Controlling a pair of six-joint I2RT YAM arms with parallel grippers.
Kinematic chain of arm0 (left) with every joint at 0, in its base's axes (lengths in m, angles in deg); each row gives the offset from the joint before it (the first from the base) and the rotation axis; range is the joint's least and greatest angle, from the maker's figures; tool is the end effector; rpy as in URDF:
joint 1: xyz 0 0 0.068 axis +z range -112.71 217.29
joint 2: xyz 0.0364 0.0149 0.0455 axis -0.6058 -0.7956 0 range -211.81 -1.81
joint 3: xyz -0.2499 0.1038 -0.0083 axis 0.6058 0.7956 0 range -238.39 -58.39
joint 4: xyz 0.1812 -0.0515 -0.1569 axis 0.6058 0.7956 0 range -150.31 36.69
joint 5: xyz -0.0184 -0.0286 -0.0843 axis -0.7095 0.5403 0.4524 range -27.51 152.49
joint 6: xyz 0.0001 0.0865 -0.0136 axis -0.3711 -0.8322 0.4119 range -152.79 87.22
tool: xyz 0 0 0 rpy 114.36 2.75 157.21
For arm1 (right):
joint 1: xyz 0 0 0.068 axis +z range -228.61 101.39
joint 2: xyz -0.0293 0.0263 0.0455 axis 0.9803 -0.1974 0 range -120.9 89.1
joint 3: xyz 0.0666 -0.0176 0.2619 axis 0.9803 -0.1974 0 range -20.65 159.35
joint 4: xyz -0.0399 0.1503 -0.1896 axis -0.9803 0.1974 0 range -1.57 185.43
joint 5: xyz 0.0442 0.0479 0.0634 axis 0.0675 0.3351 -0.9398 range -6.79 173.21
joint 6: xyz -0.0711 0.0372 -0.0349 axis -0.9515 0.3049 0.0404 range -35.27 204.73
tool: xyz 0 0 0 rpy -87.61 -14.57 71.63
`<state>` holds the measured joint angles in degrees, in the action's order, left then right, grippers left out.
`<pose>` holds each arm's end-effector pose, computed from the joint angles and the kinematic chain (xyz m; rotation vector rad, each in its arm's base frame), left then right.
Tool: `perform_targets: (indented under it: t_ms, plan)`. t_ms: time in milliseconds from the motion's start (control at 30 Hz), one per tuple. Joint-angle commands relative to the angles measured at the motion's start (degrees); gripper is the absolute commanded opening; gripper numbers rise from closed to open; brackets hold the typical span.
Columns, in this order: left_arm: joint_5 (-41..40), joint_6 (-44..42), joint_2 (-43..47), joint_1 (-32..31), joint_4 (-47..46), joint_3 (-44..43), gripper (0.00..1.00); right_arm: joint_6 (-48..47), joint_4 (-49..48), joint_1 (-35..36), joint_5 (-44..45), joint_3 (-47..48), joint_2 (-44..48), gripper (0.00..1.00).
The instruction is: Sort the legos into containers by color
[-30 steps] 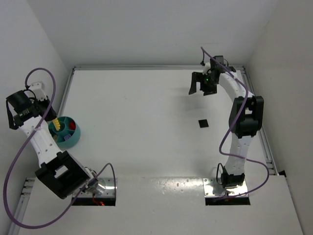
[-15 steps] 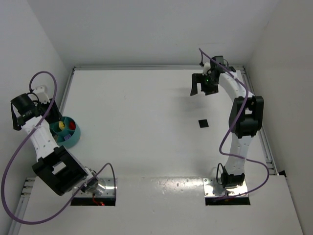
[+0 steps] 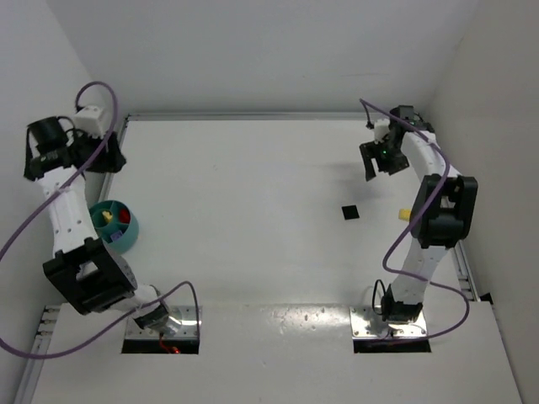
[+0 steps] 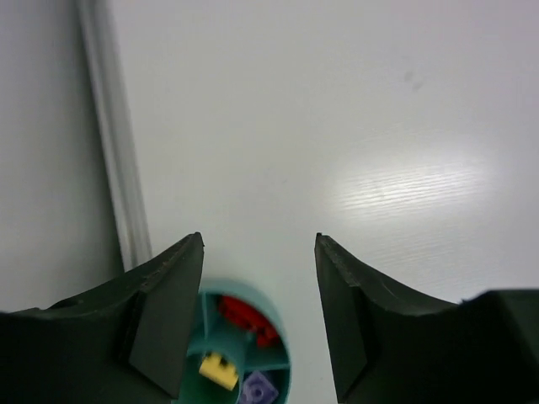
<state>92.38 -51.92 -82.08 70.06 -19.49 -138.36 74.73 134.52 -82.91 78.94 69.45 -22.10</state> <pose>0.2815 0.1353 0.3374 0.0037 2.1790 -0.0890 0.4067 -0.0247 0.1923 -0.1567 2.7328 0.0327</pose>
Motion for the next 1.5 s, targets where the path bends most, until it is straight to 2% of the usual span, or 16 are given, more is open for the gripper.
perform_targets:
  t_ms: [0, 133, 300, 433, 467, 667, 833, 1133, 1267, 1467]
  plan:
    - [4.7, -6.0, -4.4, -11.8, 6.2, -6.4, 0.61, -11.3, 4.5, -5.2, 2.1, -2.4, 4.8, 0.75]
    - [7.3, -9.2, -9.9, -23.1, 9.3, -9.1, 0.62, -30.3, 7.9, -9.4, 0.8, -8.3, 12.0, 0.75]
    - [10.1, -9.3, -16.8, -32.4, 10.9, -14.6, 0.62, -36.4, 13.2, -15.6, 0.9, -8.1, 10.2, 0.87]
    - [11.6, -9.3, -19.1, -35.7, 10.9, -17.1, 0.63, -48.2, 13.9, -16.9, -1.9, -9.5, 9.3, 0.89]
    - [12.2, -9.3, -19.1, -36.2, 11.4, -17.1, 0.63, -53.6, 13.9, -16.9, -3.1, -9.5, 8.8, 0.89]
    - [11.6, -8.3, -19.1, -39.1, 11.5, -17.3, 0.63, -69.9, 24.7, -18.6, -9.1, -0.6, -1.4, 0.87]
    - [8.5, -4.8, -16.2, -41.0, 7.0, -13.7, 0.63, -74.5, 27.1, -18.6, -10.6, 1.3, -6.0, 0.83]
    - [4.9, -0.2, -15.7, -42.8, 5.3, -12.5, 0.63, -77.6, 18.4, -18.1, -8.4, -7.7, -5.9, 0.81]
    - [3.6, 0.4, -17.4, -43.4, 4.7, -14.2, 0.63, -78.3, 10.3, -18.6, -7.8, -15.2, -3.6, 0.79]
    - [1.8, 0.4, -17.4, -44.5, 4.7, -14.8, 0.63, -77.7, 6.6, -19.8, -10.7, -15.8, -3.6, 0.75]
